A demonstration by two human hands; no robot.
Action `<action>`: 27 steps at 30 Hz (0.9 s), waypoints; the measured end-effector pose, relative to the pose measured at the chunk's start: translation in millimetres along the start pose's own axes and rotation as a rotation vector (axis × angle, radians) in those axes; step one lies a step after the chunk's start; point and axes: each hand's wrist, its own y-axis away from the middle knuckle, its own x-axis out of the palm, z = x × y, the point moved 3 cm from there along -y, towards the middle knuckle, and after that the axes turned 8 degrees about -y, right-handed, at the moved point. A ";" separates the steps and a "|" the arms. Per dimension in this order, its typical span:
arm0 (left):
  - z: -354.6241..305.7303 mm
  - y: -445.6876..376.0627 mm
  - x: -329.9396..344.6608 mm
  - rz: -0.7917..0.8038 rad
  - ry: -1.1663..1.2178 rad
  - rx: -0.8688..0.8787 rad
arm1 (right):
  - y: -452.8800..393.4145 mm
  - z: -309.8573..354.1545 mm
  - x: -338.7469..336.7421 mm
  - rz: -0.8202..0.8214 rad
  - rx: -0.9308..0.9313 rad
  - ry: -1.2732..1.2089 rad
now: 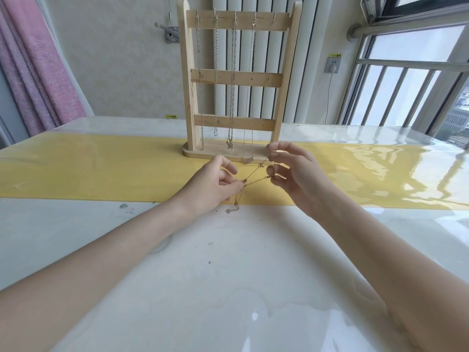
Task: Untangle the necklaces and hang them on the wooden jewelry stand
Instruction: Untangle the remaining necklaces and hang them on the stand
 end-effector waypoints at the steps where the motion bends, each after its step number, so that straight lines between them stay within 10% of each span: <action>1: 0.3 -0.1 0.3 0.006 -0.019 0.005 | -0.5 0.0 -0.8 0.002 -0.002 -0.029; 7: 0.7 0.7 2.0 0.016 -0.078 0.035 | 0.0 -1.4 5.3 0.073 0.036 -0.200; 18: -0.8 -3.5 -7.8 -0.033 0.090 0.061 | 6.0 -11.7 10.3 0.253 0.179 0.428; 27: -3.4 -0.2 -1.9 0.044 -0.026 0.079 | 6.7 -8.8 11.6 0.199 0.059 0.415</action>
